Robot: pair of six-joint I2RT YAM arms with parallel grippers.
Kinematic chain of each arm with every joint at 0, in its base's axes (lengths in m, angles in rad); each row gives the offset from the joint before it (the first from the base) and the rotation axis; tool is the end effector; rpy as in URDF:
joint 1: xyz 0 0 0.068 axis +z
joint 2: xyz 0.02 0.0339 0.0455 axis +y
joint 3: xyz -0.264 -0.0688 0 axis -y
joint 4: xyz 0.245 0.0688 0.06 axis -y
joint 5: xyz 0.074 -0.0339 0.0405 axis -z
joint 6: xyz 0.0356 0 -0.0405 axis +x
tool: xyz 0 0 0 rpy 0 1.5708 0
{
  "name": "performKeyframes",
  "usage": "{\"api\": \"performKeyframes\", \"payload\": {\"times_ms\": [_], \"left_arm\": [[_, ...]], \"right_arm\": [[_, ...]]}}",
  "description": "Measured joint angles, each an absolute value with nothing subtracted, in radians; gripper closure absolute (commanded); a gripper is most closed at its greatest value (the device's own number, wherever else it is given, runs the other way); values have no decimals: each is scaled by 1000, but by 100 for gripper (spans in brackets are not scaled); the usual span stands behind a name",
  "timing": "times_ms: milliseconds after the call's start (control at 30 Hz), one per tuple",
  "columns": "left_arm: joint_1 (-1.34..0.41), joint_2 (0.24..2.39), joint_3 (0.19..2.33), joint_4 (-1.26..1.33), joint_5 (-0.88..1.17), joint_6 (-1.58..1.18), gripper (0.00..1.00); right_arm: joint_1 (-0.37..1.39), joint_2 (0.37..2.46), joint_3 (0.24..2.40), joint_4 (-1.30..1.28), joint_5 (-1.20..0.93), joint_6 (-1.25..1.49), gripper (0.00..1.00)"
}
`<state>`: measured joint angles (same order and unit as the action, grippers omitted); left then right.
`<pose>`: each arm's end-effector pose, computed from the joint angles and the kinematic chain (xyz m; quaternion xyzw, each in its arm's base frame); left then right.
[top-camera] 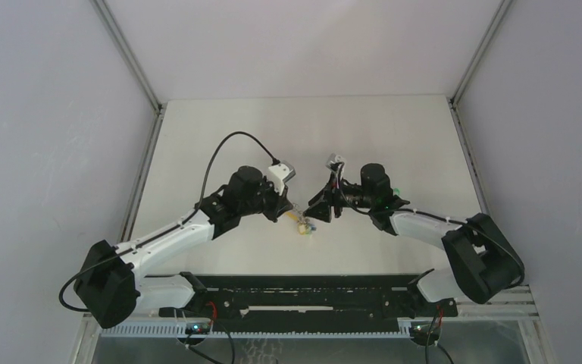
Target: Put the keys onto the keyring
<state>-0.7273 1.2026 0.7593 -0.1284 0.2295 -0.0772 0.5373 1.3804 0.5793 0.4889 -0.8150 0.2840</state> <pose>0.1914 -0.1812 0.2501 0.3305 0.8088 -0.2788 0.3985 0.2250 0.1642 0.2083 -0.3251 0.7068 0.5095 0.3675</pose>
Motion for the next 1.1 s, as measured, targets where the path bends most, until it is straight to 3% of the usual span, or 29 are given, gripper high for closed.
{"api": "performKeyframes", "payload": {"times_ms": [567, 1100], "left_arm": [[-738, 1206, 747, -68, 271, -76, 100], [-739, 1206, 746, -65, 273, -77, 100]], "right_arm": [[548, 1558, 638, 690, -894, 393, 67], [550, 1557, 644, 604, -919, 377, 79]]}}
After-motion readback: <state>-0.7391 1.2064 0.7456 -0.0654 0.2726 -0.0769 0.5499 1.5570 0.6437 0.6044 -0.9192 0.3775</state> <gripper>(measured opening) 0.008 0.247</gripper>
